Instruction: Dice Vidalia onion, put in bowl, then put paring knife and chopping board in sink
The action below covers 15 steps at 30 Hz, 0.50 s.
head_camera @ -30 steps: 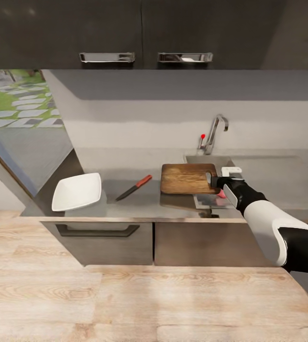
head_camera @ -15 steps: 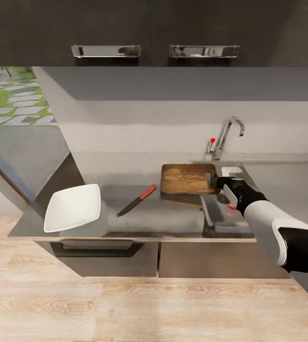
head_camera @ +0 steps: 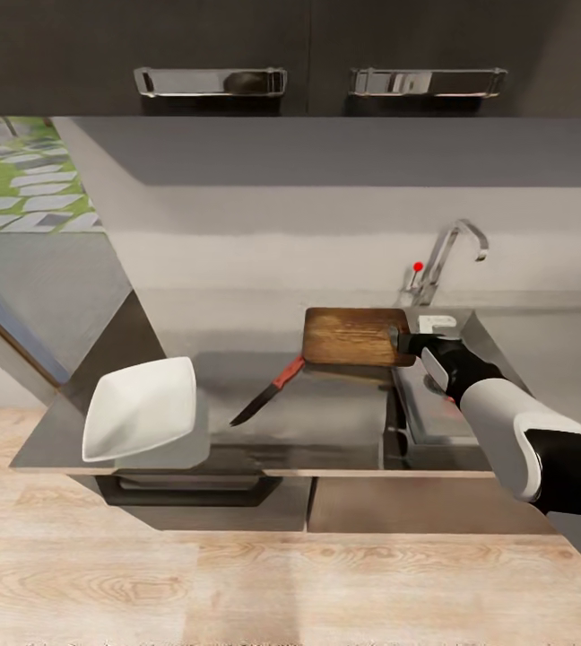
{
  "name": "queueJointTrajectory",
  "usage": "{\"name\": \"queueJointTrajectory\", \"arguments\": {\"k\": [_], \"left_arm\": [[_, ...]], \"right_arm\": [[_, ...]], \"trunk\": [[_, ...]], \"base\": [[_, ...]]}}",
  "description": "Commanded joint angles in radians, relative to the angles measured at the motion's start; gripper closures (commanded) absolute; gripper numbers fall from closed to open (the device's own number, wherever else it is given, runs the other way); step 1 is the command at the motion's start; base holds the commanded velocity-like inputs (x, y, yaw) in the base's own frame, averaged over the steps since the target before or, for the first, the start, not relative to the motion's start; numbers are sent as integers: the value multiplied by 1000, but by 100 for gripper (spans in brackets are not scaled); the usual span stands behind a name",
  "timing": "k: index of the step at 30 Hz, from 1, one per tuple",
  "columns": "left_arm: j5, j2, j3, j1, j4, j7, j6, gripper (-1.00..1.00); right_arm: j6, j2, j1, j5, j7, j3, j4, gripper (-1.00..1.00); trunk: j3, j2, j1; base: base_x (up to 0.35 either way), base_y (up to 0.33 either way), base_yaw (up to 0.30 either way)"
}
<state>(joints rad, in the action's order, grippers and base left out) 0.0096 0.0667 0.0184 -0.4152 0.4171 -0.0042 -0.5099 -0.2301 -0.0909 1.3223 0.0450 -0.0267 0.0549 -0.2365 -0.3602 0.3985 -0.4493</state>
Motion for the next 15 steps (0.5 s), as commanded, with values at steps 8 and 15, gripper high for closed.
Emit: {"name": "queueJointTrajectory", "arguments": {"k": [8, 15], "left_arm": [[1, 0, 1, -1, 2, 0, -1, -100], [1, 0, 1, -1, 1, 0, -1, -100]], "right_arm": [[-6, 2, 0, 16, -2, -4, -1, 100], [-5, 0, 0, 16, -1, -3, -3, 100]], "trunk": [[-14, 2, -1], [-21, 2, -1]], "base": [[111, 43, 0], [26, 8, 0]]}}
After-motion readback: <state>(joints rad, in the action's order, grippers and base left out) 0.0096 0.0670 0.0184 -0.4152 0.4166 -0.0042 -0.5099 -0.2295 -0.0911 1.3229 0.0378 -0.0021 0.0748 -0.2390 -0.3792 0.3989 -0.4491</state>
